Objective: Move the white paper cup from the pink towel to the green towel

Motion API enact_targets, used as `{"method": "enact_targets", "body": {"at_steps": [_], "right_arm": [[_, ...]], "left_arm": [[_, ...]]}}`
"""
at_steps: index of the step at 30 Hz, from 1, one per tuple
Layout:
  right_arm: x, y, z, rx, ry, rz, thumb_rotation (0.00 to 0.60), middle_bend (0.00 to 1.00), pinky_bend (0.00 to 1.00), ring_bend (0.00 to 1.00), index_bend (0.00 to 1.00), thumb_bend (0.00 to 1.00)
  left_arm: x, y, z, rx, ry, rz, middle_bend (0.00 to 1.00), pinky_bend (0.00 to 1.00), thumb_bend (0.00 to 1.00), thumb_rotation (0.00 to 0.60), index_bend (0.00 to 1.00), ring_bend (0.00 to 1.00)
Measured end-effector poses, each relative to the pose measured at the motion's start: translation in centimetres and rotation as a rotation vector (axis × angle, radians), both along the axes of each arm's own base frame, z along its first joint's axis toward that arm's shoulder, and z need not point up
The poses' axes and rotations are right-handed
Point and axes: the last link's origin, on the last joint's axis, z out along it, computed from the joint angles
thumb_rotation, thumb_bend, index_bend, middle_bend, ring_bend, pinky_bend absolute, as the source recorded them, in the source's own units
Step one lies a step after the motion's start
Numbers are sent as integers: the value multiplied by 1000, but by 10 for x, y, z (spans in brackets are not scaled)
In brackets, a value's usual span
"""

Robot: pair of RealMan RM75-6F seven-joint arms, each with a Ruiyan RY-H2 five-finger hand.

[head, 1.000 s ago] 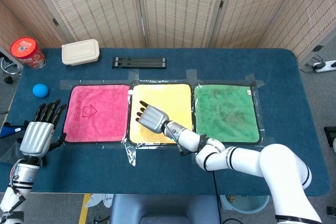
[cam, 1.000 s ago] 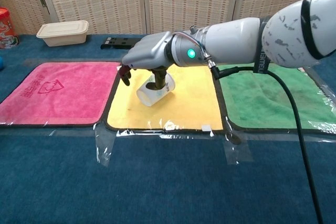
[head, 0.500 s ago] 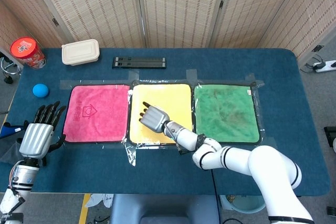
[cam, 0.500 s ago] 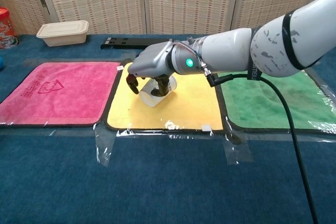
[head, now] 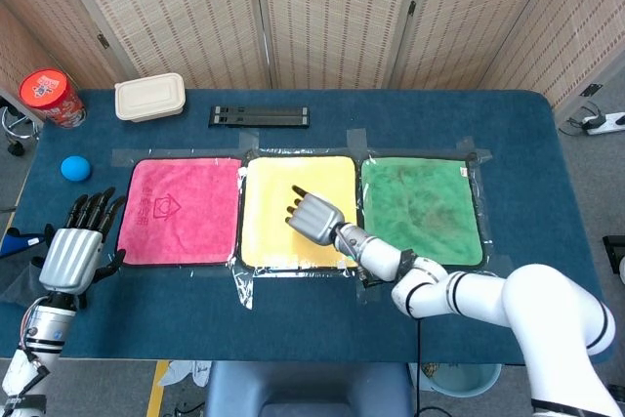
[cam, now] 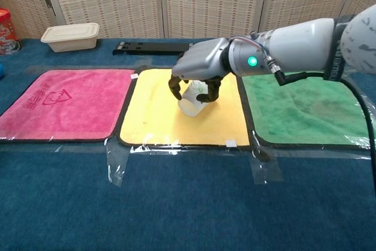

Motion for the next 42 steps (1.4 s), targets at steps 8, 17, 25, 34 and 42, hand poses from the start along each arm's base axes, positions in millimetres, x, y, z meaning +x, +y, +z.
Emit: {"method": "enact_targets", "body": {"at_steps": [8, 17, 25, 34, 42], "right_arm": [[-35, 11, 32, -26, 4, -36, 600, 258, 9, 244, 312, 545], [-65, 25, 85, -98, -6, -66, 600, 257, 56, 261, 312, 546], [-36, 20, 73, -77, -112, -58, 600, 218, 48, 218, 312, 545], [-10, -1, 13, -50, -79, -63, 600, 209, 33, 205, 312, 546], [1, -5, -14, -40, -25, -64, 600, 225, 33, 208, 312, 547]], "left_arm": [[4, 1, 1, 4, -2, -14, 0, 0, 394, 600, 5, 0], [0, 0, 4, 10, -3, -6, 0, 0, 394, 600, 5, 0], [-1, 0, 2, 6, -7, -1, 0, 0, 394, 600, 5, 0], [-8, -5, 2, 4, 0, 20, 0, 0, 394, 600, 3, 0], [-10, -7, 3, 4, 2, 25, 0, 0, 394, 600, 2, 0]]}}
